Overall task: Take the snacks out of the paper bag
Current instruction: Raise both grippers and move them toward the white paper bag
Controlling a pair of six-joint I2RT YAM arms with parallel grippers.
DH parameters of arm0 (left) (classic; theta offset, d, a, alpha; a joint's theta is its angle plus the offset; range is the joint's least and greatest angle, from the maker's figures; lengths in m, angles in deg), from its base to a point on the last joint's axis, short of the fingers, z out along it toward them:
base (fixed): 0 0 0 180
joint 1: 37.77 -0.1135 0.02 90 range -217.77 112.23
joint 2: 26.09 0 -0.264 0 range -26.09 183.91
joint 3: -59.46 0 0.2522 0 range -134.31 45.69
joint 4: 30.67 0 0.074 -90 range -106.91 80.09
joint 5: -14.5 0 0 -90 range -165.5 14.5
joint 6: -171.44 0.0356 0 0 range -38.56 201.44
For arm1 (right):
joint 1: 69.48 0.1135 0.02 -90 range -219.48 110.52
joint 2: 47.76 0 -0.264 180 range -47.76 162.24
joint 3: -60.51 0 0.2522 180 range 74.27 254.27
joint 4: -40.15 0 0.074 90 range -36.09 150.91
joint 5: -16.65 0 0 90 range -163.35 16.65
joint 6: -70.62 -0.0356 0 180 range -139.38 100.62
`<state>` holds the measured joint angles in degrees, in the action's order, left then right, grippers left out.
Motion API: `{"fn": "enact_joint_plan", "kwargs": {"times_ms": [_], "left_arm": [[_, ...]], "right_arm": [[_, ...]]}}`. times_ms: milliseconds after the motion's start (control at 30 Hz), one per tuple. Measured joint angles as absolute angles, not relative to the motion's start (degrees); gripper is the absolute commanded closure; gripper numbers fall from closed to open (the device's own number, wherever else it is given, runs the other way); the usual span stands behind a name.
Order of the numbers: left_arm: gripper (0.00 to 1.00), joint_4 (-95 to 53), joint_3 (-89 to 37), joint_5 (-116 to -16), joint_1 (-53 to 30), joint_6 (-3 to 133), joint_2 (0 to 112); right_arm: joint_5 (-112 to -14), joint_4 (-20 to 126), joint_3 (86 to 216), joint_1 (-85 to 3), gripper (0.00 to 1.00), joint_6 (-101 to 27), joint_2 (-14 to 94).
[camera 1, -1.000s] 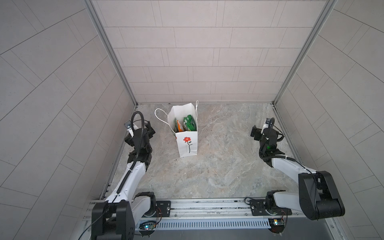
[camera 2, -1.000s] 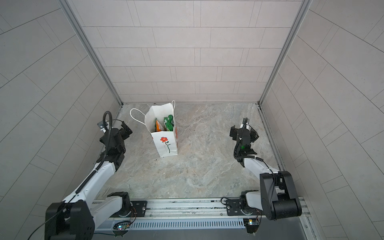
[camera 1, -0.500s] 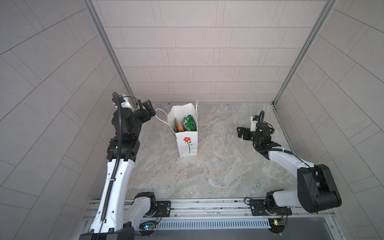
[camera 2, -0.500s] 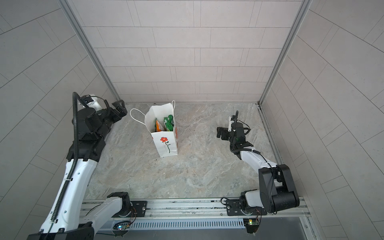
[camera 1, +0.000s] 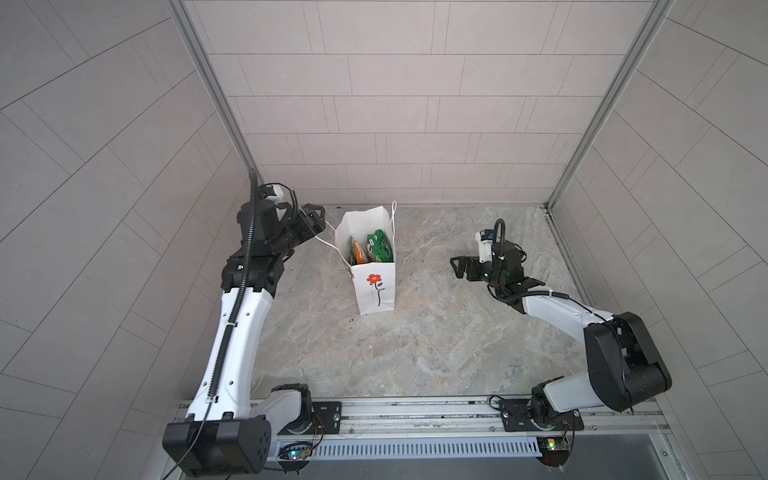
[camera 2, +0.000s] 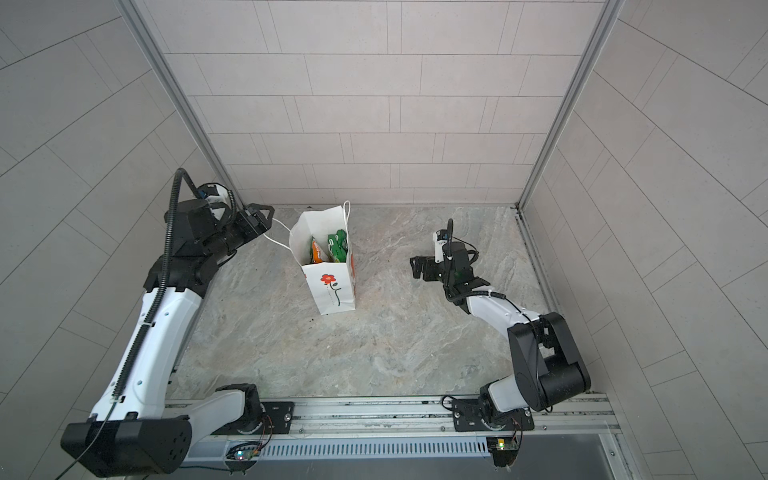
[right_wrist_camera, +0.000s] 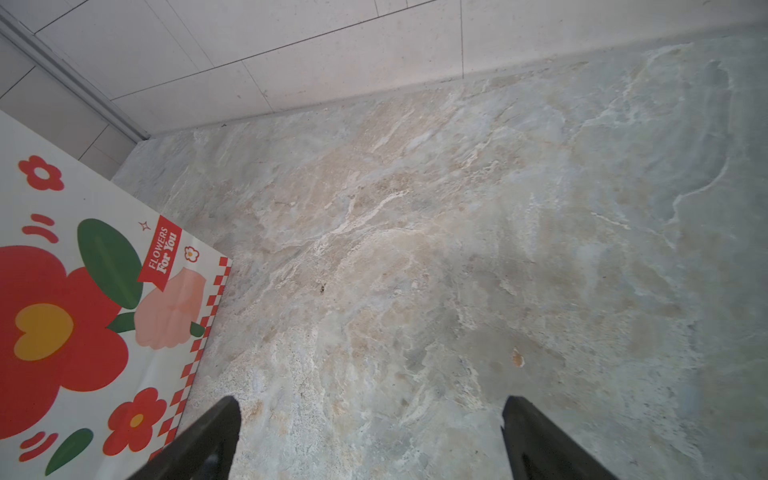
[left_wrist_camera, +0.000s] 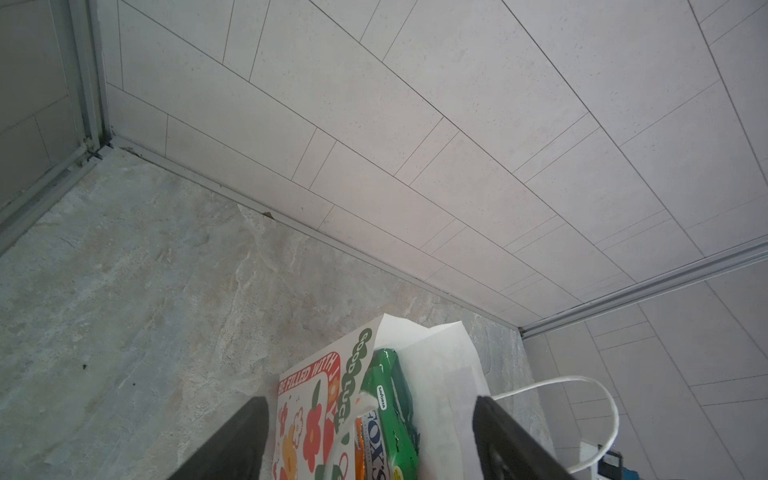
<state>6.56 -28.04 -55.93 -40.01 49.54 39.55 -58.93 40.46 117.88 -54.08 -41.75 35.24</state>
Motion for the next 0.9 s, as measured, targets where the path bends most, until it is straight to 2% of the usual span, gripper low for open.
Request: {"fn": "enact_joint_plan", "kwargs": {"times_ms": [333, 533, 767, 900], "left_arm": [[0.58, 6.32, -26.51, -54.31, -40.38, 48.21, 40.93], [0.87, 5.4, -26.12, -53.0, -40.71, 47.97, 42.09], [1.0, 3.23, -25.99, -52.3, -40.9, 47.97, 42.61], [1.0, 1.09, -26.07, -50.6, -40.9, 48.03, 43.99]], "right_arm": [[-57.29, 40.48, 119.28, -51.92, 0.01, -42.08, 37.43], [-55.24, 40.39, 121.03, -50.52, 0.01, -42.19, 40.49], [-52.99, 40.0, 121.29, -47.96, 0.01, -42.36, 44.2], [-51.7, 38.68, 121.29, -46.87, 0.0, -43.23, 46.35]]}}
